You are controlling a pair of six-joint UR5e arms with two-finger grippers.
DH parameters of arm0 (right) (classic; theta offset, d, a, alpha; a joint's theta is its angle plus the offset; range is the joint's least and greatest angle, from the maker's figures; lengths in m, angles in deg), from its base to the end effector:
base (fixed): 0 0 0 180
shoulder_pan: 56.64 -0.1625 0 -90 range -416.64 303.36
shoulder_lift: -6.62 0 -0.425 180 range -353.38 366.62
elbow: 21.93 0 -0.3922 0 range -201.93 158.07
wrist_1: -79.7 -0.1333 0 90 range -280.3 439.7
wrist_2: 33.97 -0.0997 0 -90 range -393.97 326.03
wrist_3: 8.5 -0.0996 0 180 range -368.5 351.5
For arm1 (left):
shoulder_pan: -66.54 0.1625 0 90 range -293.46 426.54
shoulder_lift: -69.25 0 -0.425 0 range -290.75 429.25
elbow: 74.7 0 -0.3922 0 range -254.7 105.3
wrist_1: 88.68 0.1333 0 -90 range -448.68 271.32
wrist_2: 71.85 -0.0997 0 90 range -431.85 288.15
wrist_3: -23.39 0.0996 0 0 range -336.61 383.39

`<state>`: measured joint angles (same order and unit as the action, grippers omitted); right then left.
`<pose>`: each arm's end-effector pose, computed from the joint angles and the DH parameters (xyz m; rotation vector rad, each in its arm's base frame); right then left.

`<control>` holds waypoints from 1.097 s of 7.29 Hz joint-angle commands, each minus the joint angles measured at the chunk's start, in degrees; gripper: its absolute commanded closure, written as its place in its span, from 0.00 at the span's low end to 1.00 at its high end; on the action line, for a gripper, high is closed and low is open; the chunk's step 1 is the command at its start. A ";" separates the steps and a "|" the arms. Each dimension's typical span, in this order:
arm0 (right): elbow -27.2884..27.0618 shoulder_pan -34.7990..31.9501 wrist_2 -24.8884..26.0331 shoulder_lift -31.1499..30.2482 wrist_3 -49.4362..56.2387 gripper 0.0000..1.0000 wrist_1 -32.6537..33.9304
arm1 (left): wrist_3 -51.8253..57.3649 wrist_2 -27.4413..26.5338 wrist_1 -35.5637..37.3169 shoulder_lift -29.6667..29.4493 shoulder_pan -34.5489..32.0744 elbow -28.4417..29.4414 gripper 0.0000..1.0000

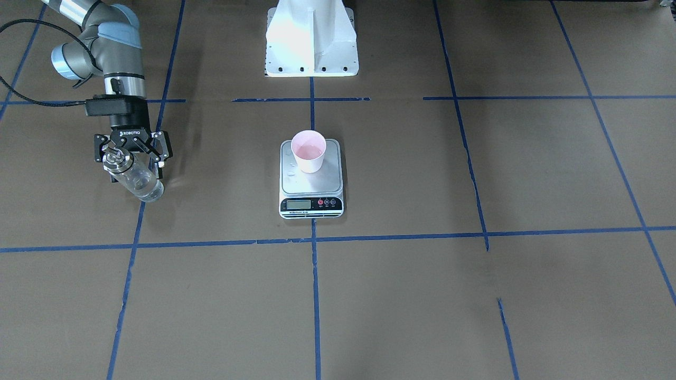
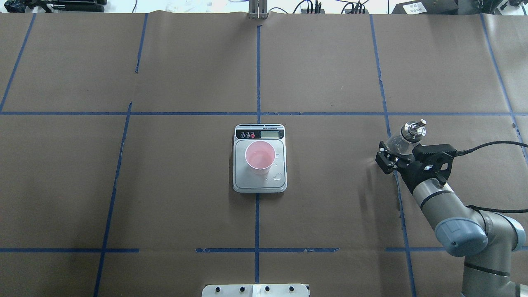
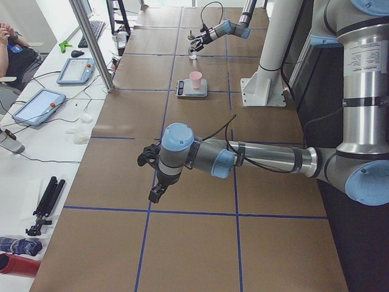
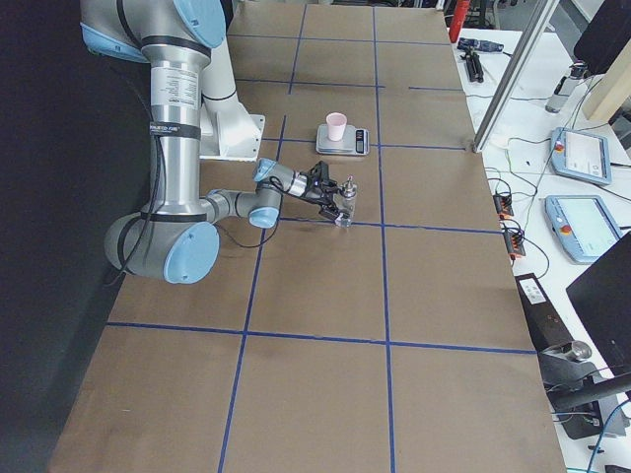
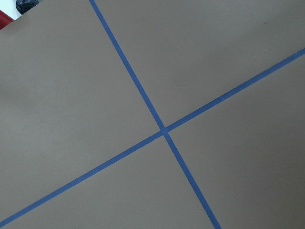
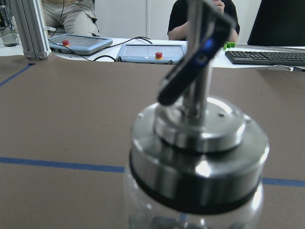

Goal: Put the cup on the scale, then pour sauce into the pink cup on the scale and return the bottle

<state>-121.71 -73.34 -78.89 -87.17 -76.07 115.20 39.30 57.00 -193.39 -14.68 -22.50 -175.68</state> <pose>-0.3938 -0.3309 0.4935 1.0011 -0.7007 0.3273 -0.0630 -0.4669 0.5911 0.4163 0.6268 0.3966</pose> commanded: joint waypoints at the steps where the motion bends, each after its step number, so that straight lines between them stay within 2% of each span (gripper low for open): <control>1: -1.46 1.75 0.18 -2.77 -0.11 0.00 0.01 | 0.00 0.00 0.04 0.00 0.00 0.00 0.00; 3: -8.12 3.77 -0.08 -10.15 -0.11 0.00 0.18 | 0.00 0.00 -0.05 0.09 0.00 0.00 0.00; 5: -9.81 6.49 0.36 -12.89 -0.37 0.00 -0.08 | 0.09 0.09 -0.05 0.09 -0.09 -0.09 0.00; 7: -15.16 9.57 1.06 -18.33 -0.63 0.00 0.01 | 0.09 0.09 -0.05 0.18 -0.09 -0.09 0.00; 8: -16.57 9.58 1.50 -18.96 -0.55 0.00 0.44 | 0.09 0.09 -0.05 0.18 -0.09 0.00 0.00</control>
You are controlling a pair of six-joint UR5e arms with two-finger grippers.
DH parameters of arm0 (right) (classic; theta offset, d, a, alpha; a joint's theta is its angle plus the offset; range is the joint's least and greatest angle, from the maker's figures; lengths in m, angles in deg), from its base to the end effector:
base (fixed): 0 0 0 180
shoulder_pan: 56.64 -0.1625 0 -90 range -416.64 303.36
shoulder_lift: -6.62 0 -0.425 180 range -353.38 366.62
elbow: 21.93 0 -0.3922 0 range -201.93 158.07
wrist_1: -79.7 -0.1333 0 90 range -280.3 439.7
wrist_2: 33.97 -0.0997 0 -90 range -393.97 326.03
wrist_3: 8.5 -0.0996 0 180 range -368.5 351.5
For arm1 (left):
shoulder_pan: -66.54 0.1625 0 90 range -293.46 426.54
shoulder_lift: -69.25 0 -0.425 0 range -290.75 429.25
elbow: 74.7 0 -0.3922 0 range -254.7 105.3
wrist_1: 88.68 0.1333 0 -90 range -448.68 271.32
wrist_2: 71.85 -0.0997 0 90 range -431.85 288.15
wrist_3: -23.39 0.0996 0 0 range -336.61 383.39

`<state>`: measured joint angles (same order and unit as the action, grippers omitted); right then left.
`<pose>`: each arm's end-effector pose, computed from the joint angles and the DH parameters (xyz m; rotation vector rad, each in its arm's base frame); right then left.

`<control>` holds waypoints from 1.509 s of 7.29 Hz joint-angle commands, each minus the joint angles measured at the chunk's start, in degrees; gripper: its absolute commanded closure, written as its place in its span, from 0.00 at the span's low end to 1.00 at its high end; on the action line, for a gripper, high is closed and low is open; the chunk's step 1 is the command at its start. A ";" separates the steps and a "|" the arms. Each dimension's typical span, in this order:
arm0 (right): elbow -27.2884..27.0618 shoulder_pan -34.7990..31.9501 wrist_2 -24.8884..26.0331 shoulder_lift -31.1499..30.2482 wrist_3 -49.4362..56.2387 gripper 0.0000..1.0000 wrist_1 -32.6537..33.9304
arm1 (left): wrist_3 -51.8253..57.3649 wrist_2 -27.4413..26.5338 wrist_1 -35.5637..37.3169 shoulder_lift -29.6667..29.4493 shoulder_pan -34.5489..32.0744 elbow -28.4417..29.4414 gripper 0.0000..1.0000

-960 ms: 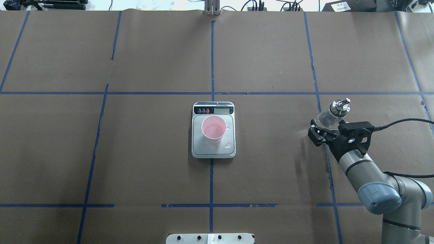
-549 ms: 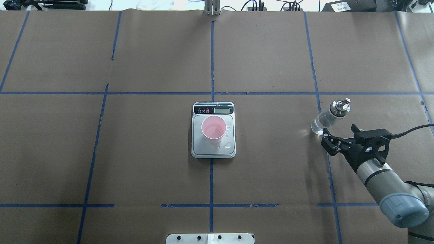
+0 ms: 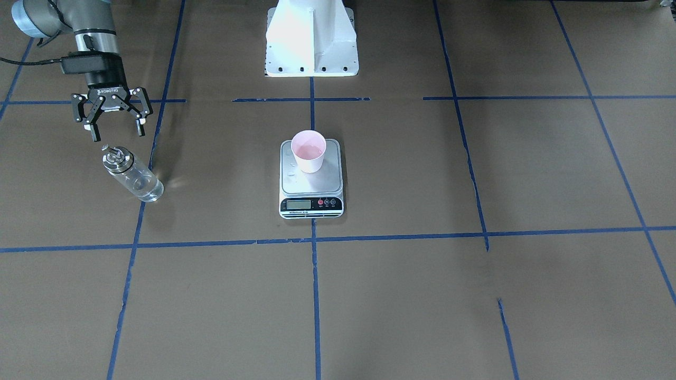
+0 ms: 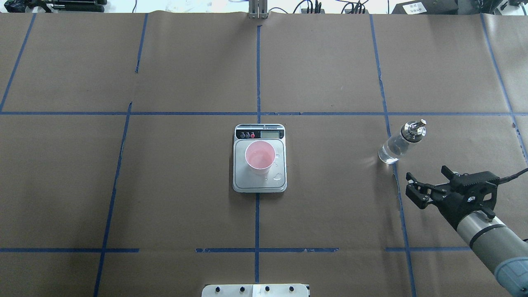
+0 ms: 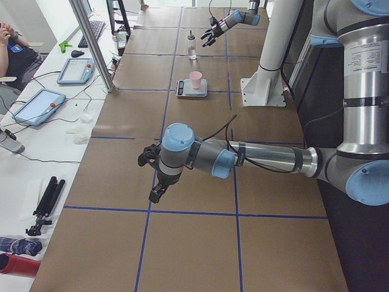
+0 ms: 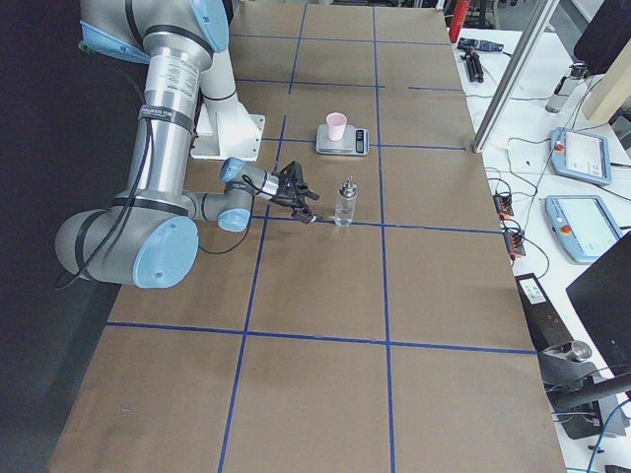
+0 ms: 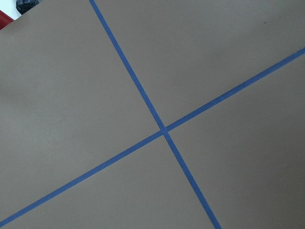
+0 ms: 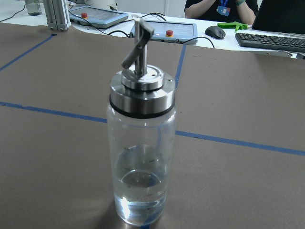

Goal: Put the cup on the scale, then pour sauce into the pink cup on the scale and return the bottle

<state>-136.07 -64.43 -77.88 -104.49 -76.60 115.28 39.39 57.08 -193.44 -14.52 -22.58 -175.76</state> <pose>-0.3194 -0.2507 0.4914 0.9465 -0.7220 0.1863 -0.0636 -0.4656 0.5915 0.4169 0.6276 0.3968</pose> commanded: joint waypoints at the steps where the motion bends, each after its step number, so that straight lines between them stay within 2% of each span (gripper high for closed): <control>1: -5.27 0.58 0.24 -3.74 0.07 0.00 3.06 | 0.00 0.00 0.00 0.10 -0.01 -0.02 0.00; 2: -11.83 0.49 0.06 -3.76 0.08 0.00 12.14 | 0.00 0.00 0.00 0.10 -0.01 -0.02 0.00; 3: -15.98 0.49 -0.03 -3.76 0.08 0.00 16.84 | 0.00 0.00 0.00 0.19 -0.01 0.07 0.00; 5: -19.26 -0.64 -1.43 -3.76 1.03 0.00 20.30 | 0.00 0.00 0.00 0.19 -0.09 0.07 0.00; 6: -20.76 -5.61 -6.83 -3.15 2.52 0.00 23.62 | 0.00 0.00 0.00 0.19 -0.09 0.07 0.00; 7: -22.77 -12.53 -15.85 -2.54 7.93 0.00 24.61 | 0.00 0.00 0.00 0.19 -0.09 -0.02 0.00; 8: -22.79 -15.39 -18.90 -2.27 9.20 0.00 24.62 | 0.00 0.09 0.00 0.19 -0.09 -0.10 0.00; 9: -22.62 -21.16 -26.67 -0.79 13.65 0.00 24.62 | 0.00 0.09 0.00 0.10 -0.09 -0.02 0.00; 10: -22.36 -29.48 -37.45 0.45 19.01 0.00 24.62 | 0.00 0.09 0.00 0.10 -0.09 -0.19 0.00; 11: -19.74 -39.22 -49.30 2.20 25.93 0.00 24.80 | 0.00 0.00 0.09 0.10 -0.09 -0.71 0.00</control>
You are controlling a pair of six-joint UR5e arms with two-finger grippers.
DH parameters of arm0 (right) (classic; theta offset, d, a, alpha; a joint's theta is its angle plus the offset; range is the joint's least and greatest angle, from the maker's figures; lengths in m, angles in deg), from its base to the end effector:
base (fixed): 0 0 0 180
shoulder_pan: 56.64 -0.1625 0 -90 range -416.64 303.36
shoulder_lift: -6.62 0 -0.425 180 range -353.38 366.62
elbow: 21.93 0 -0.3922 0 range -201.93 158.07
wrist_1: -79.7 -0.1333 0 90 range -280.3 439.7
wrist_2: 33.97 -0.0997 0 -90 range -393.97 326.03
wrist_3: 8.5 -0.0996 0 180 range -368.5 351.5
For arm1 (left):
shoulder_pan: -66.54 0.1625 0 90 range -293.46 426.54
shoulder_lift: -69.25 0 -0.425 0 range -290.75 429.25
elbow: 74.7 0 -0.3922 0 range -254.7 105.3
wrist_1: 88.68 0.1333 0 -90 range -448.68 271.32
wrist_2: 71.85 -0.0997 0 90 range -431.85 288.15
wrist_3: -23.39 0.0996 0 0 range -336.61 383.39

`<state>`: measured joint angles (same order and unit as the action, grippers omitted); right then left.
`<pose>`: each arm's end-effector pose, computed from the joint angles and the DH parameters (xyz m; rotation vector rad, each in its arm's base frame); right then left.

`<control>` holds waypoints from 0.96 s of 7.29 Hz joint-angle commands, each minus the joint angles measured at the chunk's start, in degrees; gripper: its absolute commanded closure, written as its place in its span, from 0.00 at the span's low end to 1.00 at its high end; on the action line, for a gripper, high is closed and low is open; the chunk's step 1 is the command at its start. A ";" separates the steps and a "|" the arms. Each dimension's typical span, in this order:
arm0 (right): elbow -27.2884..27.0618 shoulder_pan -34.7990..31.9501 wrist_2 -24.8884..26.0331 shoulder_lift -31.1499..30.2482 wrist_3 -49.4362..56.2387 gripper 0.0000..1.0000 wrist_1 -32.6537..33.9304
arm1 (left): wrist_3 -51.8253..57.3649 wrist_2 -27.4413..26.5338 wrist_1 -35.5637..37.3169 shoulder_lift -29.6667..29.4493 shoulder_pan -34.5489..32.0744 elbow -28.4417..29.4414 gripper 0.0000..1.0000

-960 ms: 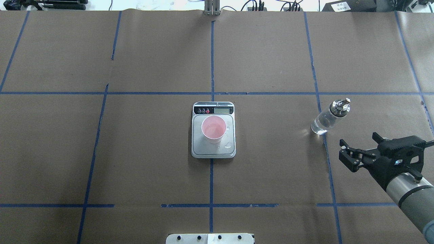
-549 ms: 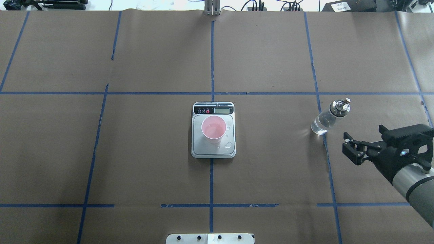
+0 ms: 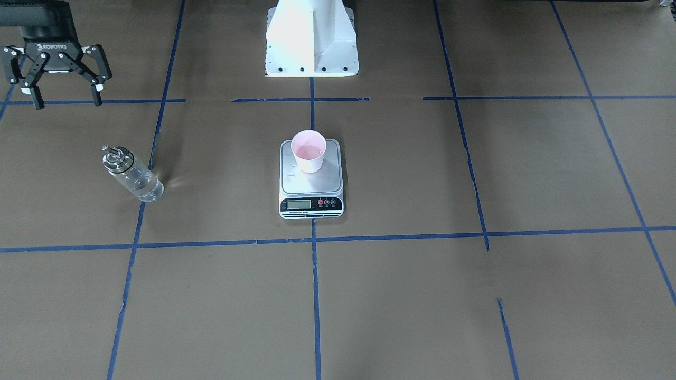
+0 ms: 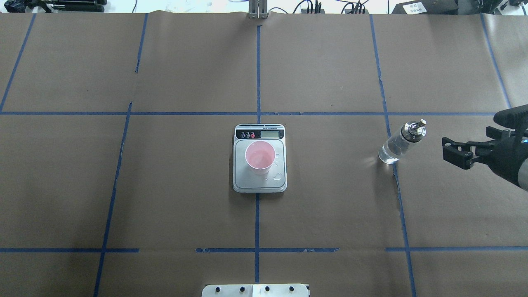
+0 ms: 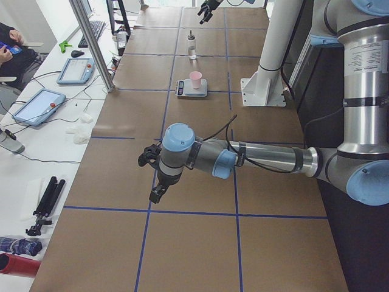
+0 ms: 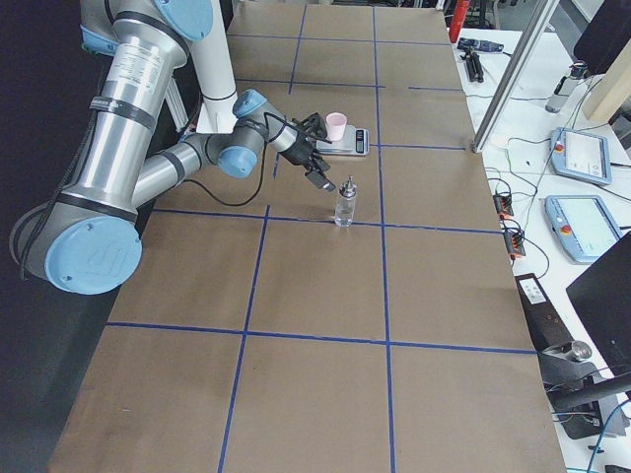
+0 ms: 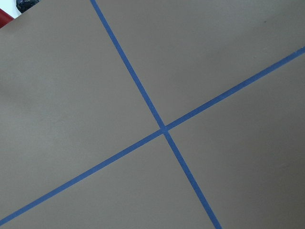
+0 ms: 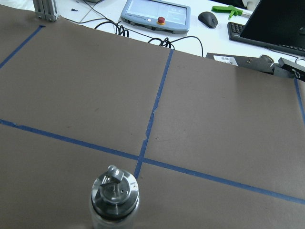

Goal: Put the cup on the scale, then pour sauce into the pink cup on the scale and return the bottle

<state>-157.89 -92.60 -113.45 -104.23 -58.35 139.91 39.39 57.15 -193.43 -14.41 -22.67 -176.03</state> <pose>-0.1873 -0.3230 0.3680 0.7220 -0.6477 0.0207 -0.0642 -0.4647 0.5900 0.4200 0.6281 0.3963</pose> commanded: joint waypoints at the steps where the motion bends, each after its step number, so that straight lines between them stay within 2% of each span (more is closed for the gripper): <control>1: 8.80 -22.98 -27.60 6.31 16.28 0.00 0.16 | 0.00 -0.07 0.07 0.07 0.00 -0.44 0.00; 2: 16.08 -32.85 -39.84 9.74 22.98 0.00 0.25 | 0.00 -0.07 0.07 -0.01 0.00 -0.44 0.00; 3: 21.38 -38.08 -46.31 11.08 28.27 0.00 0.34 | 0.00 -0.07 0.07 0.07 0.00 -0.44 0.00; 4: 24.30 -40.74 -49.07 11.10 32.59 0.00 3.12 | 0.00 -0.07 0.07 0.08 0.00 -0.36 0.00; 5: 24.59 -42.16 -49.71 12.14 40.37 0.00 11.33 | 0.00 -0.15 0.07 0.08 0.00 -0.18 0.00; 7: 25.12 -46.73 -50.07 19.41 56.20 0.00 34.77 | 0.00 -0.24 0.07 0.08 0.00 -0.18 0.00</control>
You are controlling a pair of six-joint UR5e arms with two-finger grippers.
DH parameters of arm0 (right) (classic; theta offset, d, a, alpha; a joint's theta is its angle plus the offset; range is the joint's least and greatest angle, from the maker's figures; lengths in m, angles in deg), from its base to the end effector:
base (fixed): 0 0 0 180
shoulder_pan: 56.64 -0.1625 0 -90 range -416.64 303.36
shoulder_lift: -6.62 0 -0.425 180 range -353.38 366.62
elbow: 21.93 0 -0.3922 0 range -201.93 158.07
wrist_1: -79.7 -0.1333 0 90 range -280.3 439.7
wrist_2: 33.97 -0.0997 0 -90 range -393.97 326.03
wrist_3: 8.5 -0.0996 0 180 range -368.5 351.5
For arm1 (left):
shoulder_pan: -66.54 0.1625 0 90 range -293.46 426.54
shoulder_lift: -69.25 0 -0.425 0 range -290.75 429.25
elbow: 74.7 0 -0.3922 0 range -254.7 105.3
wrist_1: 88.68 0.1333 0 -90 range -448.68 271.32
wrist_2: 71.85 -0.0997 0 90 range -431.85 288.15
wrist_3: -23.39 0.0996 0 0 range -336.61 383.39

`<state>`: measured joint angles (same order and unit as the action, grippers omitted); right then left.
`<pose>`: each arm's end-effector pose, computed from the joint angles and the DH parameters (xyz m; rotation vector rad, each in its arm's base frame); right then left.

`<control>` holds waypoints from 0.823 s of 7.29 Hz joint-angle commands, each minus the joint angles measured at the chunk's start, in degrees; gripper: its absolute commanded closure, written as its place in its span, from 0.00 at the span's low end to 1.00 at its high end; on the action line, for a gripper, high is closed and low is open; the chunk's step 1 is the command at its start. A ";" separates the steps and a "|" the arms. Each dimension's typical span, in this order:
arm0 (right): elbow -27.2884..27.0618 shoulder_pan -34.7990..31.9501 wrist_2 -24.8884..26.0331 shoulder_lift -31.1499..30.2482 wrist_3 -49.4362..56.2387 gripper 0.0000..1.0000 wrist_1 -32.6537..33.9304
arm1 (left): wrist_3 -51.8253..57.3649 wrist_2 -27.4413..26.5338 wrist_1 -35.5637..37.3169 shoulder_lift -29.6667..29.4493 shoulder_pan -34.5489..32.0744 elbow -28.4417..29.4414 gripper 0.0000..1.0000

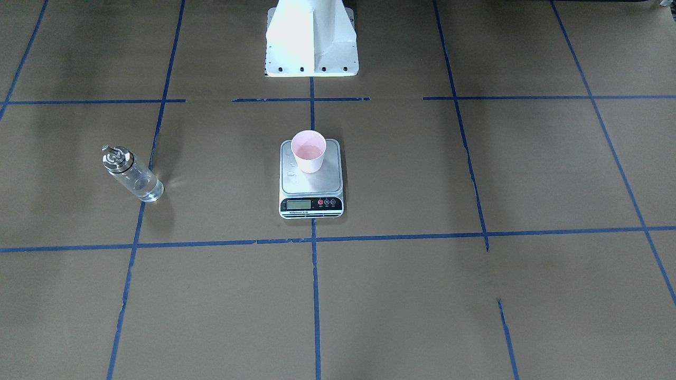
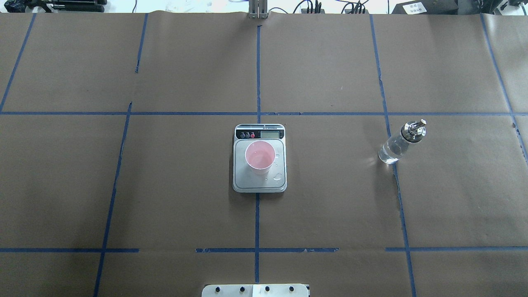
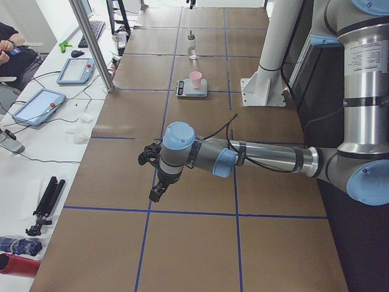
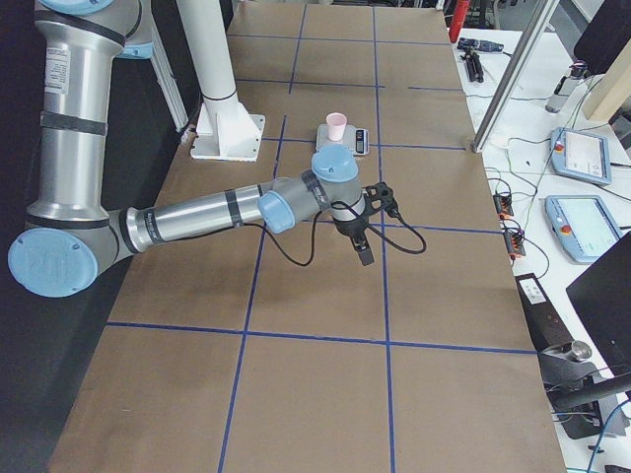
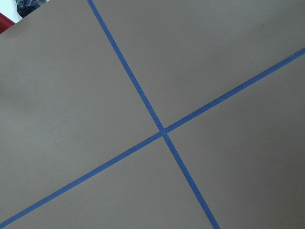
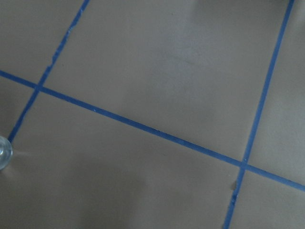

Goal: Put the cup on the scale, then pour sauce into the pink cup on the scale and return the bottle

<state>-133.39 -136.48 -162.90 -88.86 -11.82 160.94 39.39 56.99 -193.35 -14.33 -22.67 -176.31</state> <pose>-0.0114 -0.4647 0.5062 0.3343 -0.7142 -0.2598 -0.0644 -0.4641 0.5885 0.4217 0.6249 0.3966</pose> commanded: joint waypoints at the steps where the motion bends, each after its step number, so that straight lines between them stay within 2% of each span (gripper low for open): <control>1: 2.80 -5.39 -2.01 5.29 15.48 0.00 19.51 | 0.00 -0.08 0.00 -0.08 0.00 0.36 0.00; 3: 10.61 -8.57 -5.36 5.83 21.16 0.00 19.39 | 0.00 0.01 0.09 0.44 -0.18 1.67 0.00; 5: 12.74 -8.40 -3.97 5.56 20.47 0.00 19.13 | 0.00 0.01 0.17 1.49 -0.26 3.34 0.00; 6: 13.54 -8.31 -3.88 5.56 20.46 0.00 17.56 | 0.00 0.01 0.78 1.67 -0.35 6.22 0.00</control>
<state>-121.13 -144.81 -167.04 -83.38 8.62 179.69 39.39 57.02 -193.07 -13.05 -22.94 -172.65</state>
